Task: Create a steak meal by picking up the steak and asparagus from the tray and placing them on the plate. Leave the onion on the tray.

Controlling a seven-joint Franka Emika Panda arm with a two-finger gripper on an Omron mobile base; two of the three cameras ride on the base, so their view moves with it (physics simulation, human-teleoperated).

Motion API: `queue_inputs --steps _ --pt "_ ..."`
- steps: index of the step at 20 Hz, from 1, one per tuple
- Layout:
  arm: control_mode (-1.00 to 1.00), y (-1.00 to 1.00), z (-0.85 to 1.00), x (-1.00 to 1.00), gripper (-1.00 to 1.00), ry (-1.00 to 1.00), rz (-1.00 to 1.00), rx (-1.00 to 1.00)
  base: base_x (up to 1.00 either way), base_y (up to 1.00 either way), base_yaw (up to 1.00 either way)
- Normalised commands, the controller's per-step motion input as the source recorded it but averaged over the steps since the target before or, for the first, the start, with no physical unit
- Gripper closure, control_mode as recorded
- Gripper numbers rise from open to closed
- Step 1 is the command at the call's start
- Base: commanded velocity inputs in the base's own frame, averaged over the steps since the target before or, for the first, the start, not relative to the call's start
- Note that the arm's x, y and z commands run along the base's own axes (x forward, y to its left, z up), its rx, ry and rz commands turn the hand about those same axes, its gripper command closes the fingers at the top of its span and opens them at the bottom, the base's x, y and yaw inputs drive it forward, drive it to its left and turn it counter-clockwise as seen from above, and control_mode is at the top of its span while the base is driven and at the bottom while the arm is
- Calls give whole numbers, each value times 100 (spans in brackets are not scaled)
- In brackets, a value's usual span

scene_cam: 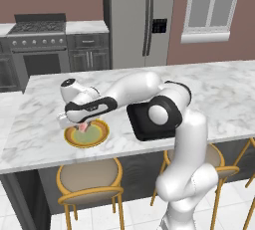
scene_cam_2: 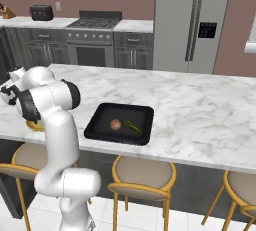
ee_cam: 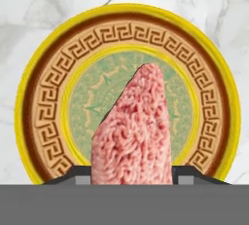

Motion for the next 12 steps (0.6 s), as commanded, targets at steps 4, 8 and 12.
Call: queue_inputs --steps 4,8,12 --pt "-100 6 -45 0 100 0 0 0 0 0 0" --pt "-100 4 -38 4 100 0 0 0 0 0 0" --pt "-100 0 -15 26 100 0 0 0 0 0 0"
